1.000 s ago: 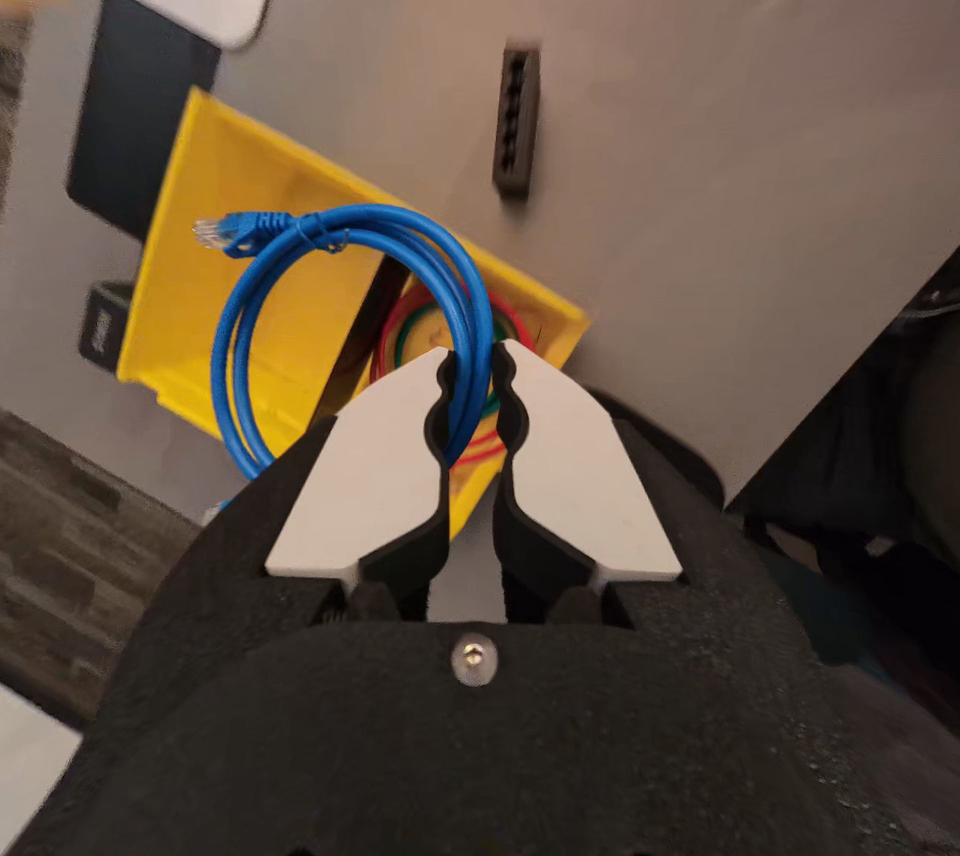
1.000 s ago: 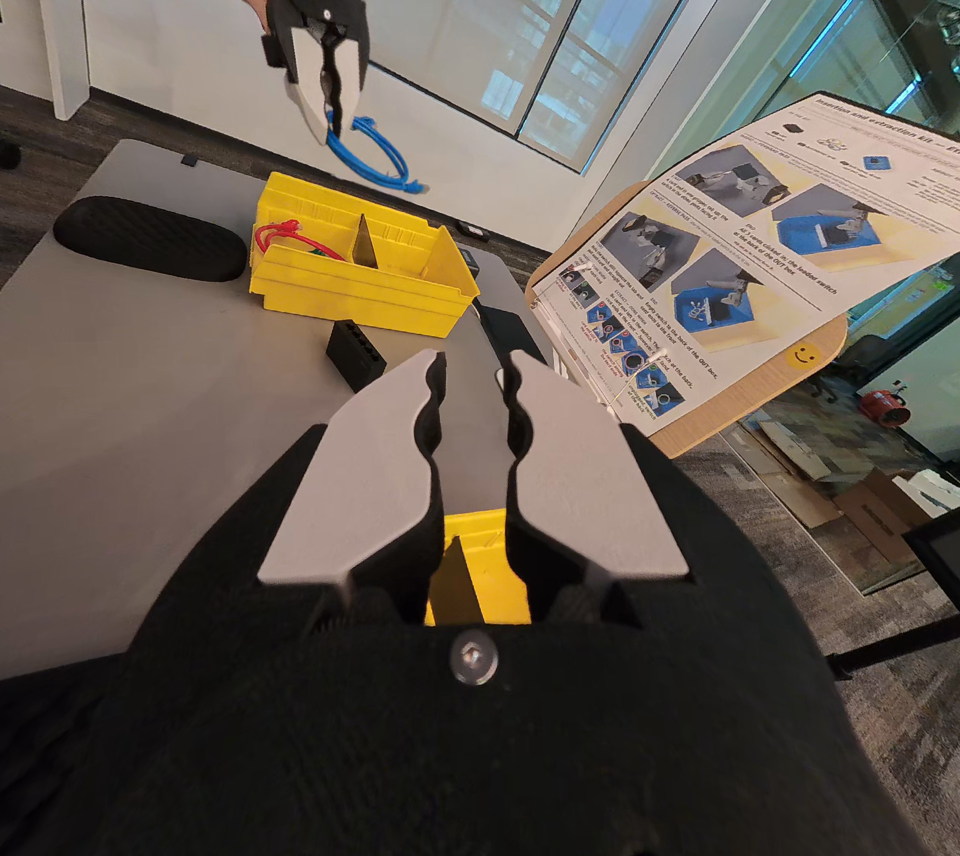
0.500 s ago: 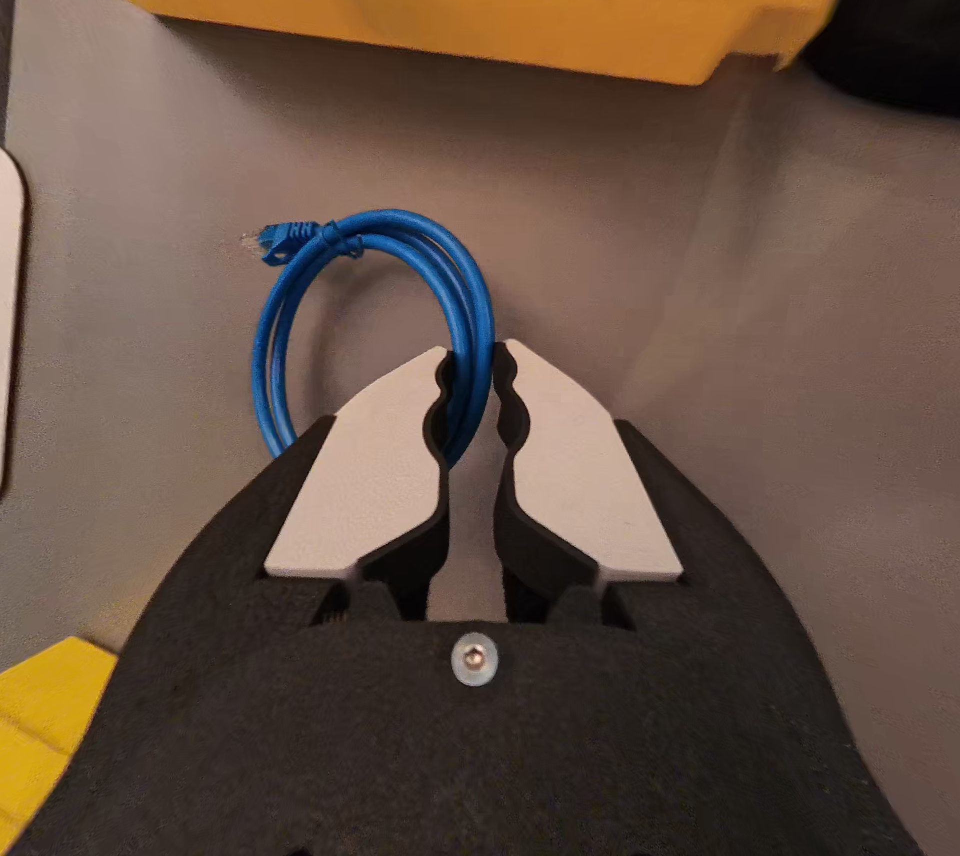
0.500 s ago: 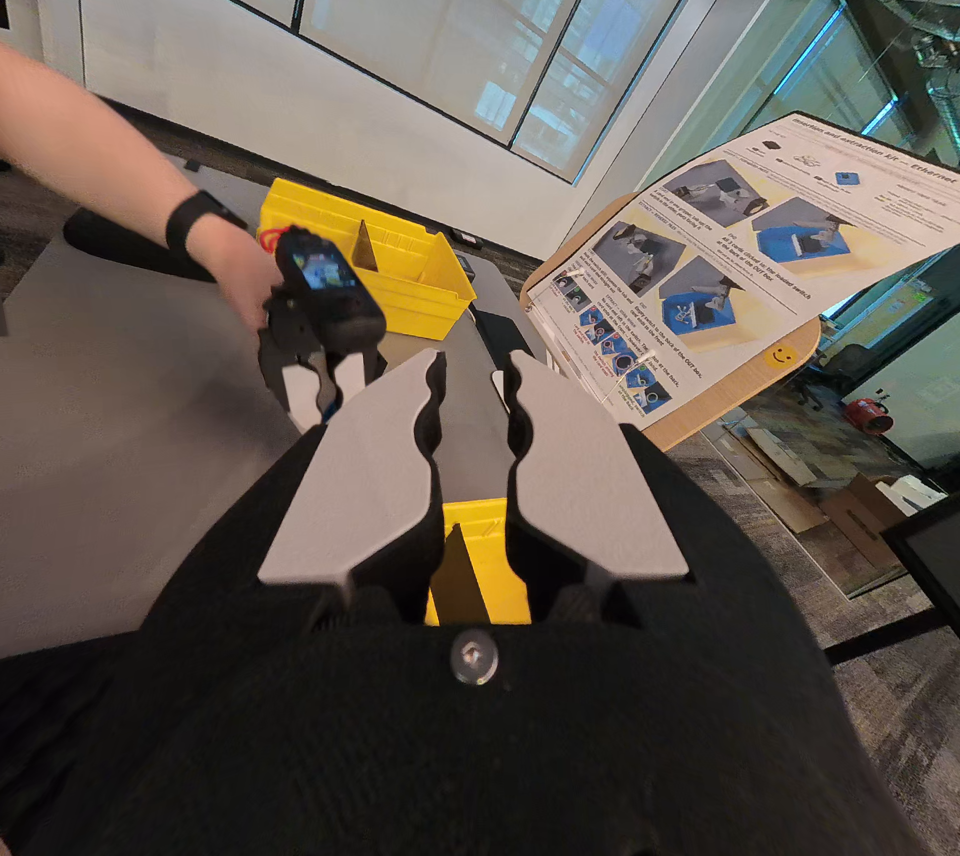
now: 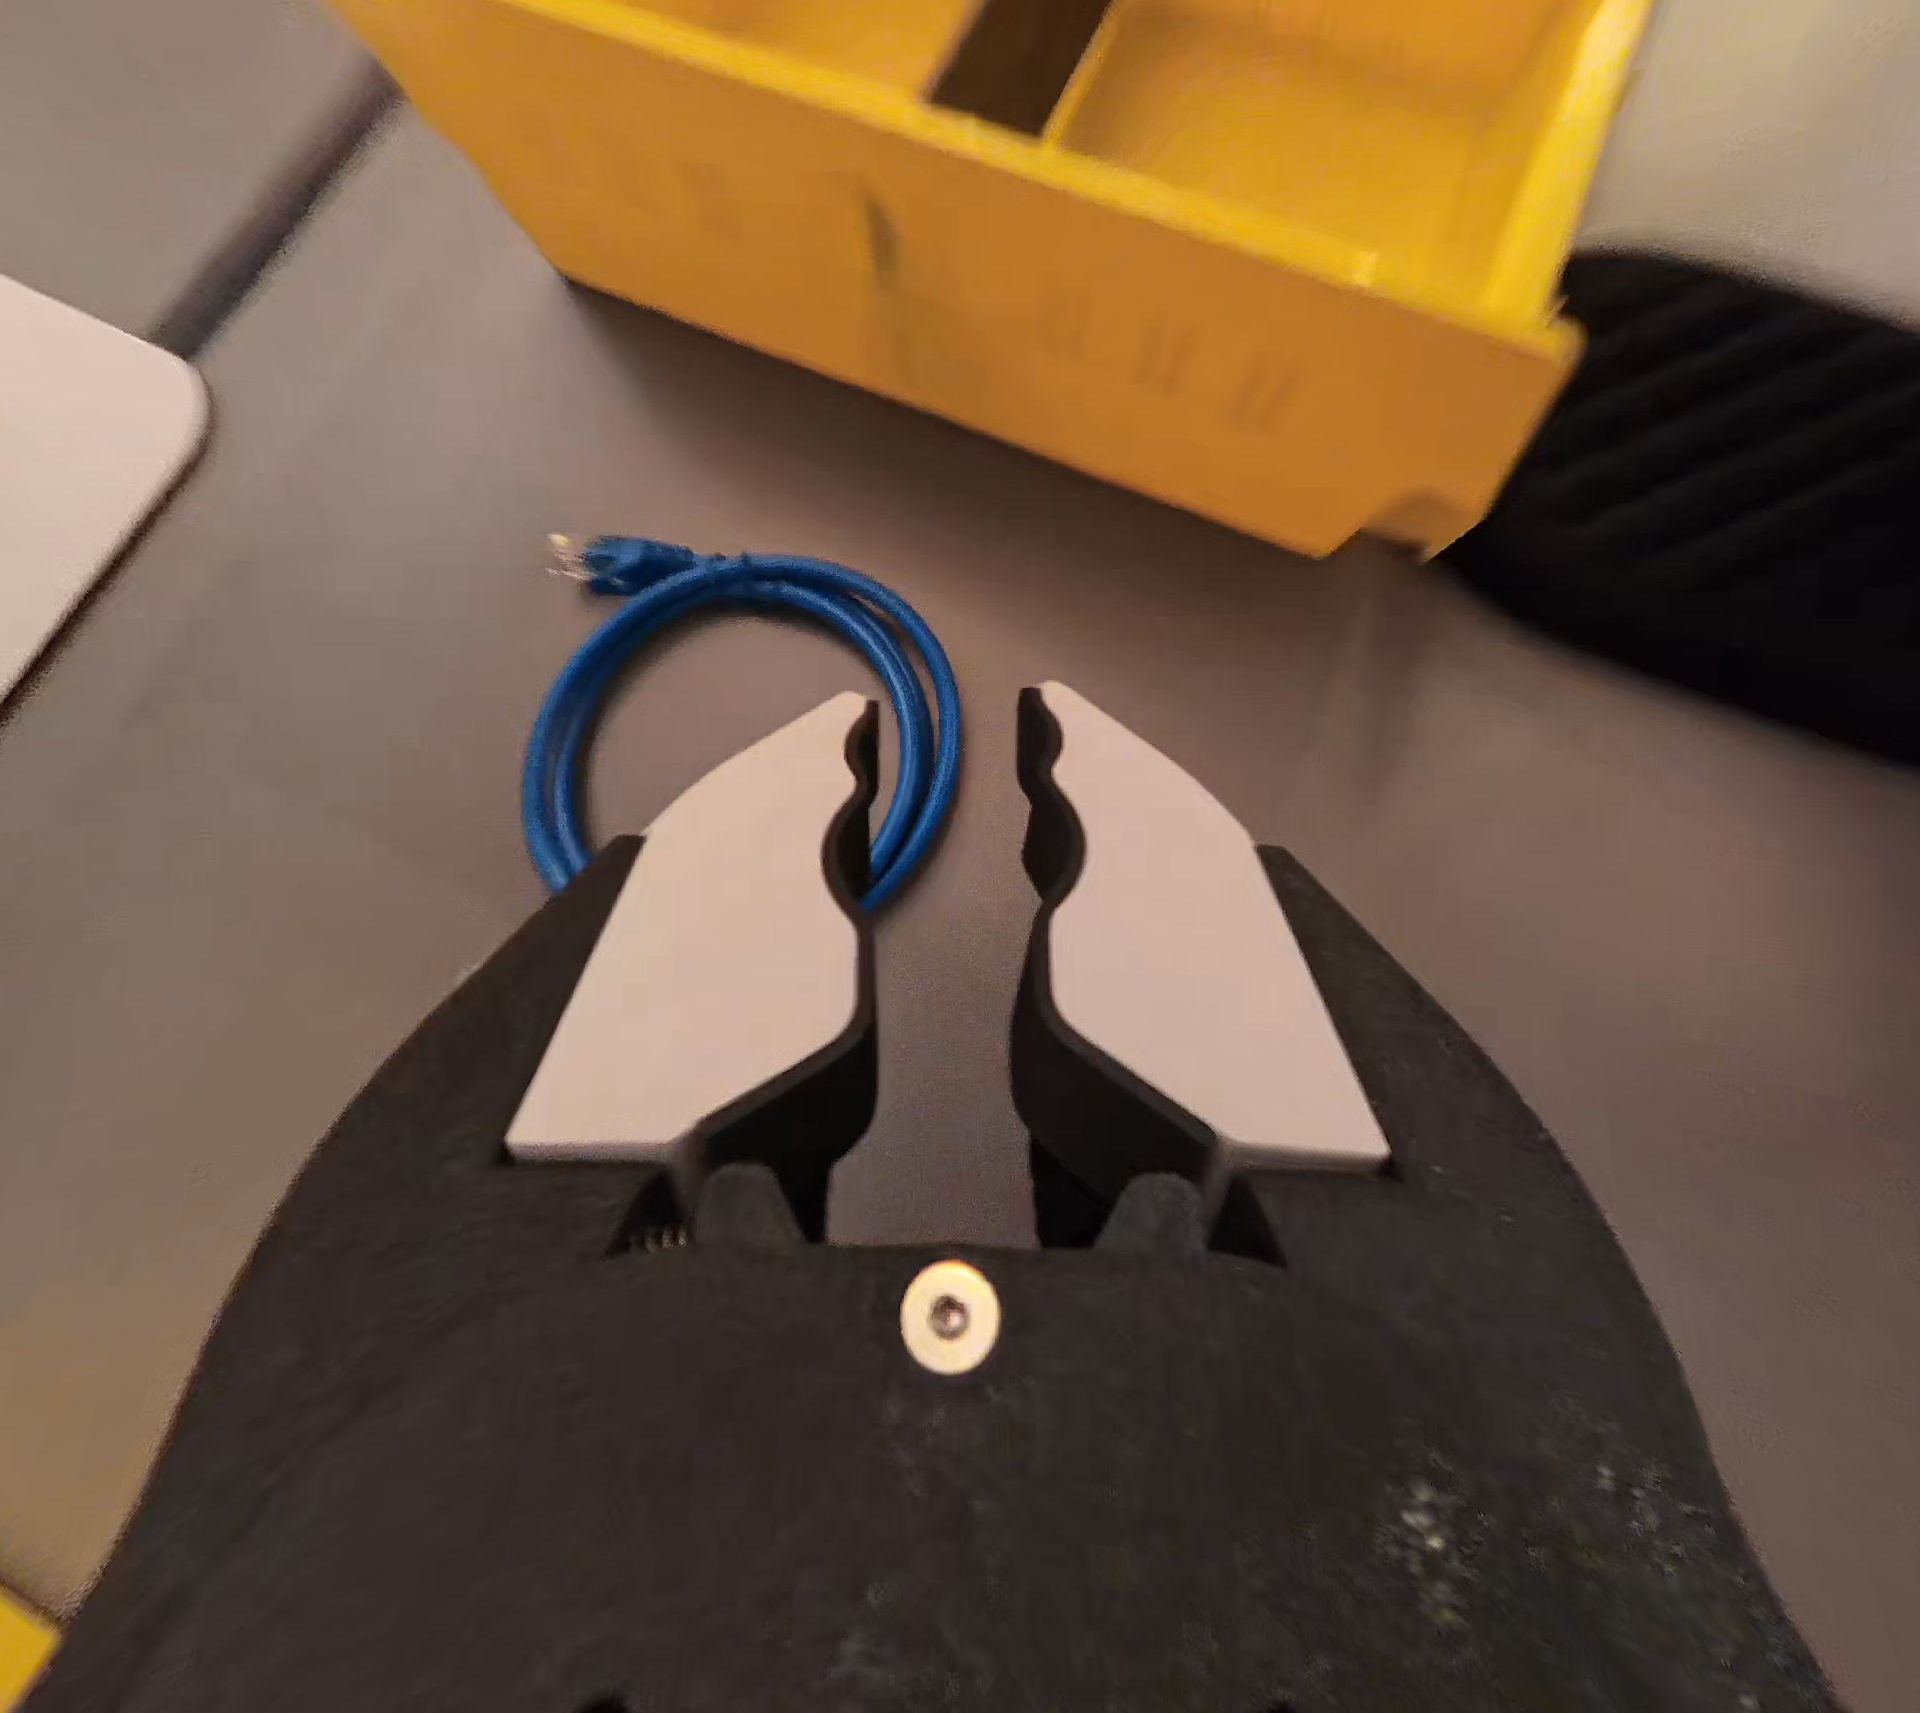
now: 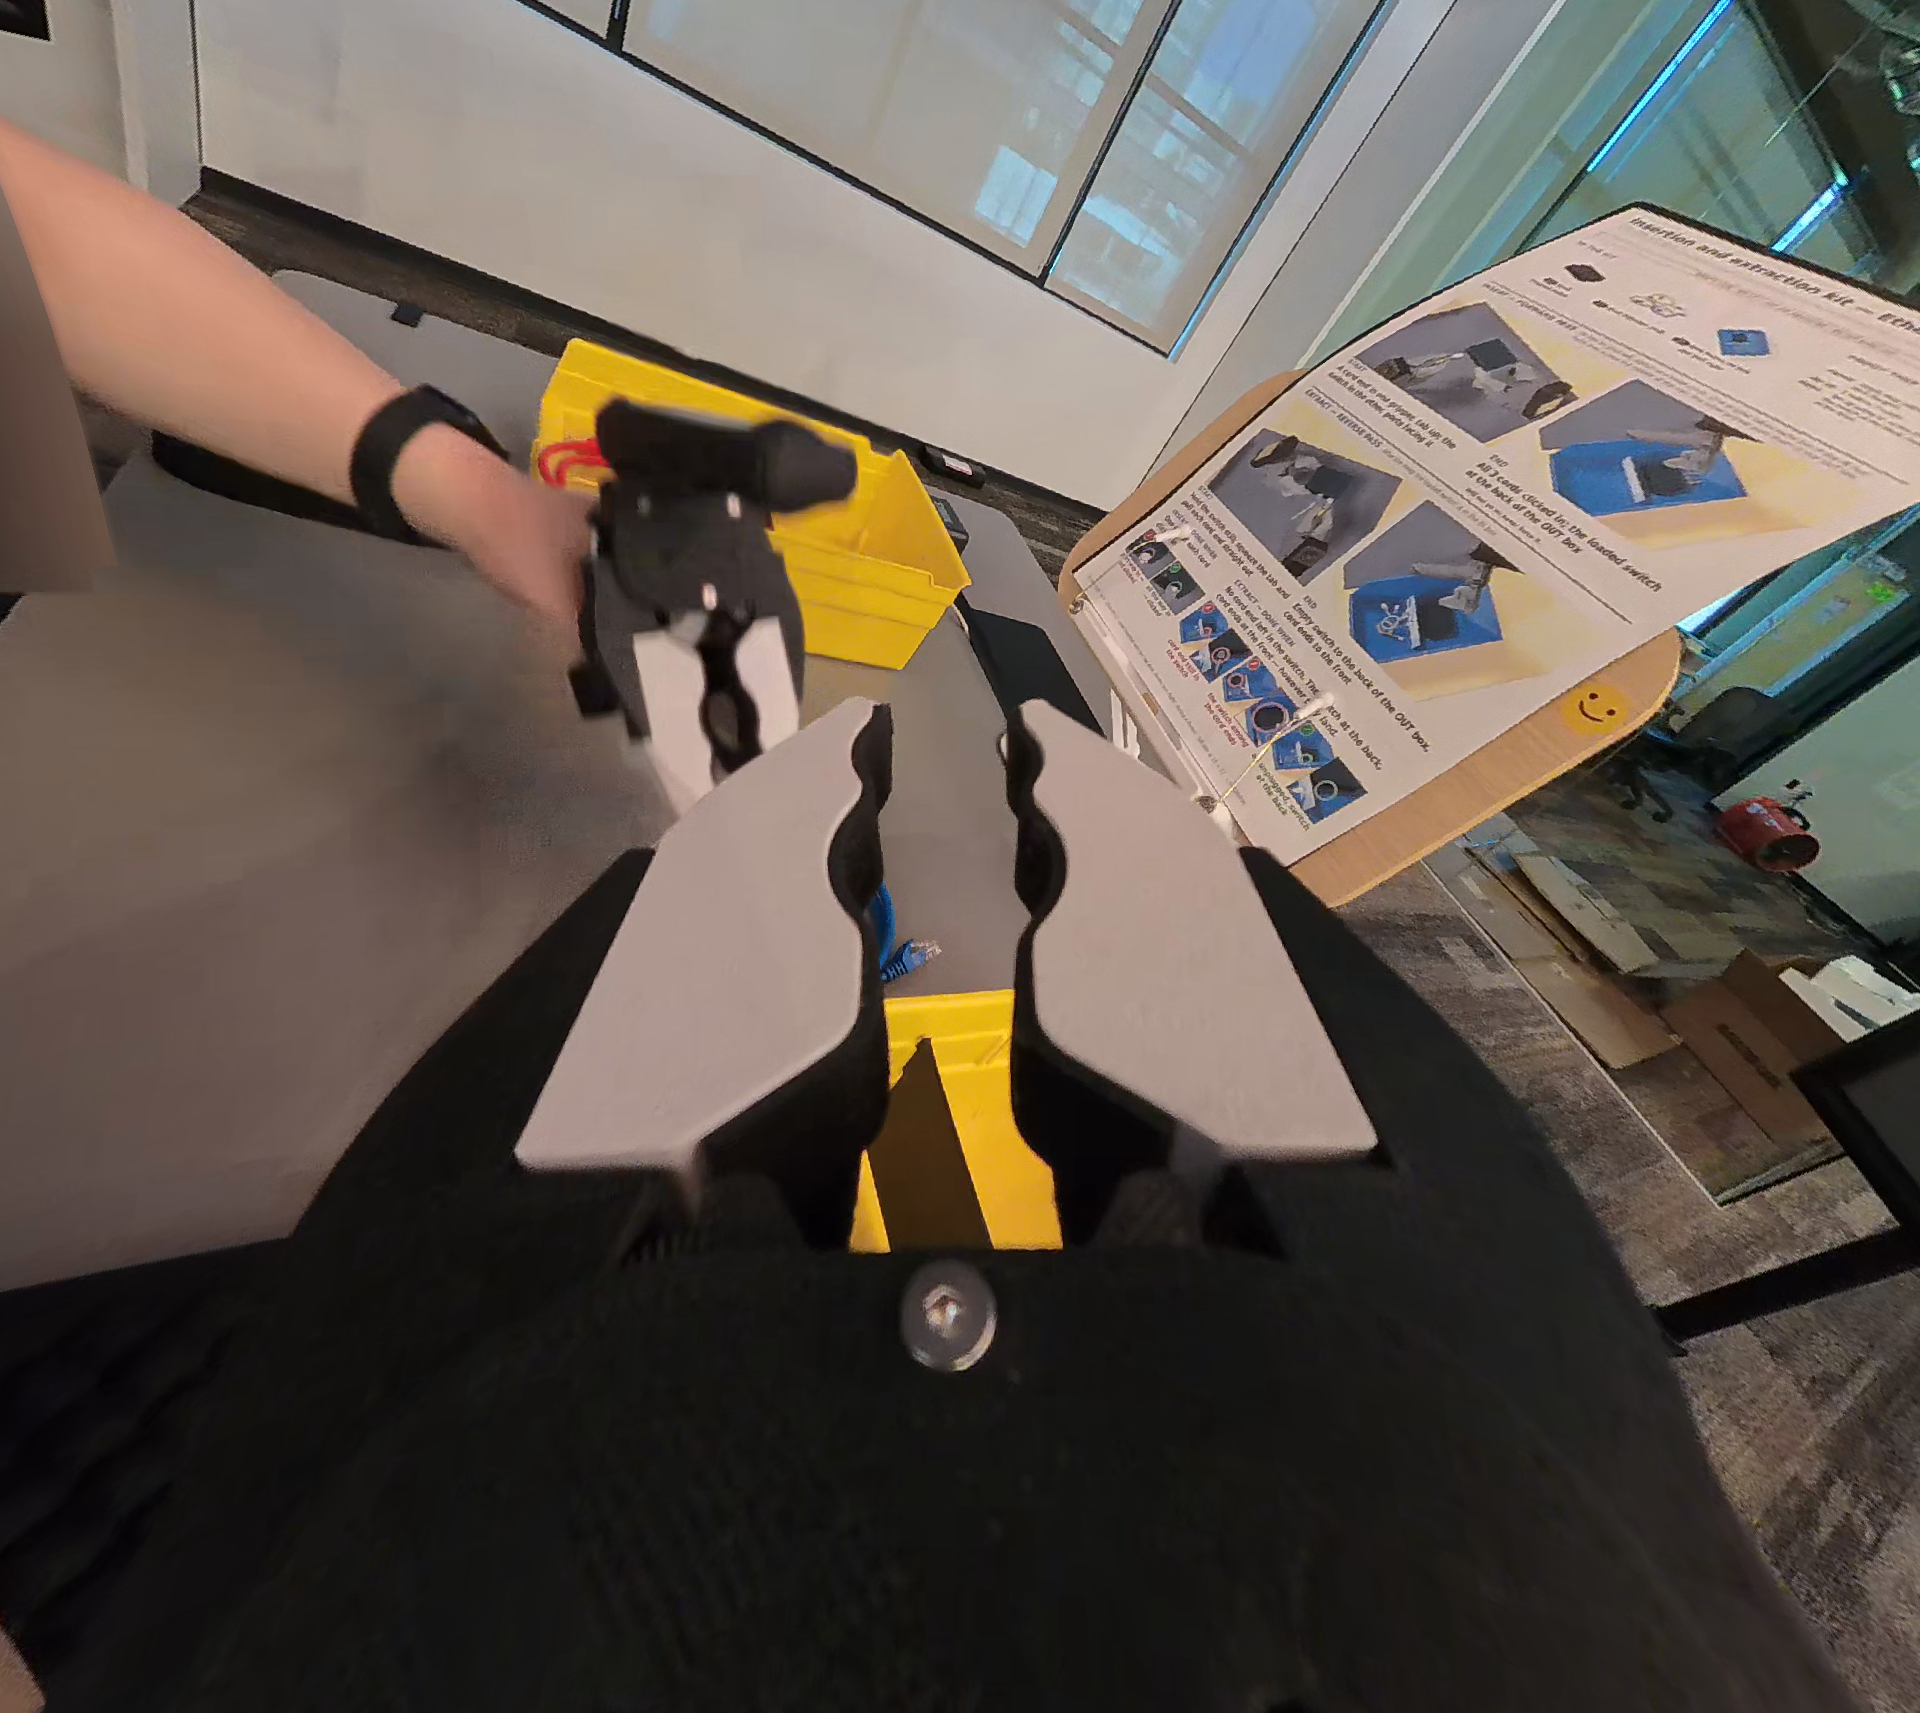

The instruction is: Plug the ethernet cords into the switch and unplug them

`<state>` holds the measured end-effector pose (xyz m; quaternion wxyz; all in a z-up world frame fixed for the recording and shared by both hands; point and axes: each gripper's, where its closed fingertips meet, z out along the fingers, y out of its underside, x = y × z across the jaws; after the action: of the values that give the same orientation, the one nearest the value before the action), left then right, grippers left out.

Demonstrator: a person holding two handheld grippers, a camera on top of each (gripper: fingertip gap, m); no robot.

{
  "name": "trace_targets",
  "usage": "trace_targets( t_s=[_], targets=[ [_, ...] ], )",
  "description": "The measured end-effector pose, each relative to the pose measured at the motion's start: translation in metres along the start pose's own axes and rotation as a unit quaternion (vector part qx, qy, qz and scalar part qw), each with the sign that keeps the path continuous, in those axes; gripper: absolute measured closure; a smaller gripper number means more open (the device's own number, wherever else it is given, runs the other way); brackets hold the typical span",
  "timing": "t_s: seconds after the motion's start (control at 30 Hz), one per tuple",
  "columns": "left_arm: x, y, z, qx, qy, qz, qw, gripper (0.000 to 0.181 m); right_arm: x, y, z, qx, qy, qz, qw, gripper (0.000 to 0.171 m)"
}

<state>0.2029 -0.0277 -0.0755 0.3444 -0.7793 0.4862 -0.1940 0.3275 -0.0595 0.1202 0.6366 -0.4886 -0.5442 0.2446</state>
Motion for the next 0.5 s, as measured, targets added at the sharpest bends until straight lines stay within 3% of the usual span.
trace_targets(
  t_s=[0.07,0.17,0.3,0.4,0.5],
  targets=[
    [-0.007,-0.017,-0.047,0.051,-0.011,-0.025,0.998,0.141,0.0,-0.001,-0.001,0.004,0.001,0.002,1.0,0.15],
    [-0.033,-0.018,-0.132,0.095,-0.064,-0.021,0.993,0.14,0.0,0.0,-0.001,-0.001,0.0,0.002,1.0,0.15],
    [-0.069,0.037,-0.225,0.061,-0.113,-0.039,0.991,0.136,-0.001,0.005,0.001,-0.013,-0.003,0.003,1.0,0.15],
    [-0.068,0.1,-0.254,0.0,-0.066,-0.074,0.995,0.133,0.0,0.007,0.002,-0.015,-0.002,0.007,1.0,0.15],
    [-0.067,0.159,-0.245,-0.058,-0.037,-0.105,0.992,0.127,0.0,0.008,0.004,-0.017,-0.004,0.01,1.0,0.149]
  ],
)
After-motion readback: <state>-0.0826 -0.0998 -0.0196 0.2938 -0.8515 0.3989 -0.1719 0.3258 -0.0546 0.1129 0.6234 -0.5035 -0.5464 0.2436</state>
